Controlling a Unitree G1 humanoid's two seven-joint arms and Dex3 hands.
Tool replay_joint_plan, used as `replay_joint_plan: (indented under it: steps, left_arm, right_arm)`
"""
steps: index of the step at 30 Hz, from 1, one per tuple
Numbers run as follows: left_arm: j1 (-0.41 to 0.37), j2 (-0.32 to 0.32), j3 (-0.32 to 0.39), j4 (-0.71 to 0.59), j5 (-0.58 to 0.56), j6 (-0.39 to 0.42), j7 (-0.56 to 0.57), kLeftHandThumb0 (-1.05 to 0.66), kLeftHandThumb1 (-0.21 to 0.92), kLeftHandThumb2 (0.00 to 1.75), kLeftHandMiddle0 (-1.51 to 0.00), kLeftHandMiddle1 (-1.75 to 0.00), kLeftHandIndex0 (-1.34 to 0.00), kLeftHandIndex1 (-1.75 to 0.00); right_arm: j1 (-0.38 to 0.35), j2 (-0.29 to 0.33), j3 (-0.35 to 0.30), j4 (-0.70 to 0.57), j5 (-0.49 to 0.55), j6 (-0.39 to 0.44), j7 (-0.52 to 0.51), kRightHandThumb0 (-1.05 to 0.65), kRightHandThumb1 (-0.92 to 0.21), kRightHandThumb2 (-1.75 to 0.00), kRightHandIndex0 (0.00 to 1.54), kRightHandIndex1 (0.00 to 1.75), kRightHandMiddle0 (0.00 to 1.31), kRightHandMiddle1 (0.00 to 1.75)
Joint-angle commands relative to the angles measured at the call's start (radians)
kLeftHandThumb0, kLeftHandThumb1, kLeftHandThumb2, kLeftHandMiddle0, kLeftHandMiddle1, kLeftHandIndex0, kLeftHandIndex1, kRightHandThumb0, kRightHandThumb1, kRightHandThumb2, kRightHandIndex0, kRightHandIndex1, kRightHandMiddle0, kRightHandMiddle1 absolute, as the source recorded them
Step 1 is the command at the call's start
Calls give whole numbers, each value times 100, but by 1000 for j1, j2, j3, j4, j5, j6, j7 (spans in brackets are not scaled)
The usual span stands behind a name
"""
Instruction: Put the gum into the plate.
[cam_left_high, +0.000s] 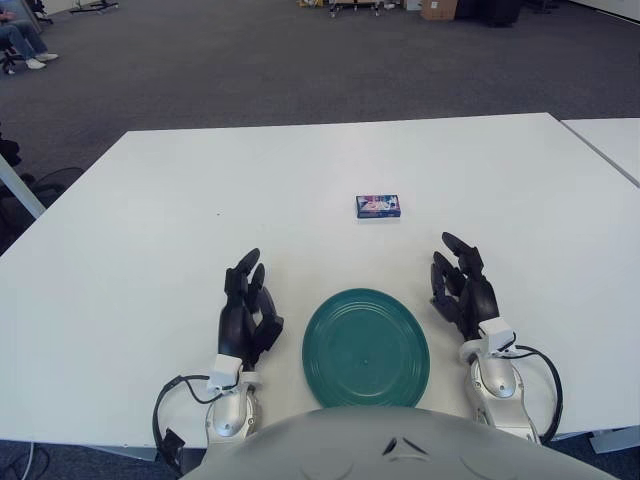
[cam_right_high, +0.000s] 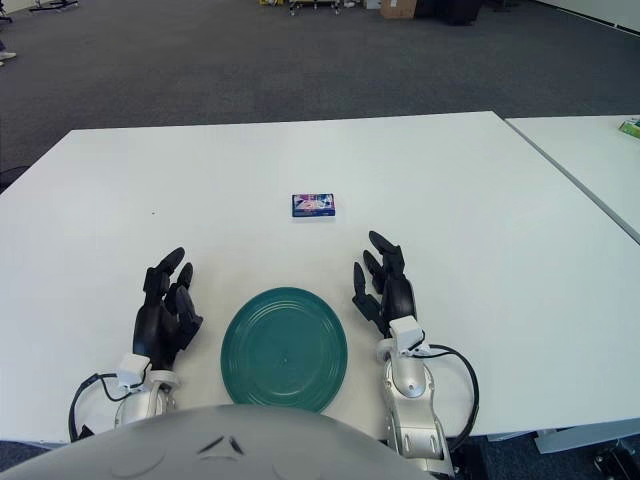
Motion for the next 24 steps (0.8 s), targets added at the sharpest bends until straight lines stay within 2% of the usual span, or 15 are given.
replay_joint_plan:
  steps: [1, 11, 13, 17, 21, 24]
  left_arm:
    - [-14, 1, 0, 21, -6, 2, -3, -88, 92, 90, -37, -1, 0, -79]
    - [-27, -1, -3, 38, 1, -8, 2, -90, 92, 87, -41, -2, -2, -81]
    - [-30, -2, -4, 41, 4, -8, 4, -90, 92, 87, -41, -2, -3, -81]
    - [-33, -3, -8, 44, 15, -8, 8, -90, 92, 88, -41, -2, -3, -81]
    - [-35, -6, -14, 43, 30, -7, 14, -90, 92, 89, -41, -1, -3, -81]
    - [-37, -11, -19, 46, 43, -5, 19, -91, 92, 90, -41, -1, -2, -81]
  right_arm:
    - [22, -5, -3, 29, 8, 56, 8, -61, -92, -64, 37, 1, 0, 63]
    - [10, -2, -3, -5, 7, 98, 9, -60, -92, -65, 37, 1, 0, 61]
    - [-22, 0, -7, -19, 4, 130, 5, -59, -92, -65, 37, 1, 0, 60]
    - [-172, -23, -38, -34, -6, 206, -7, -58, -92, -65, 37, 1, 0, 59]
    - [-291, -57, -52, -38, -36, 221, -12, -58, -92, -65, 39, 1, 0, 61]
    - [-336, -78, -50, -38, -51, 223, -10, -58, -92, -64, 41, 2, 0, 63]
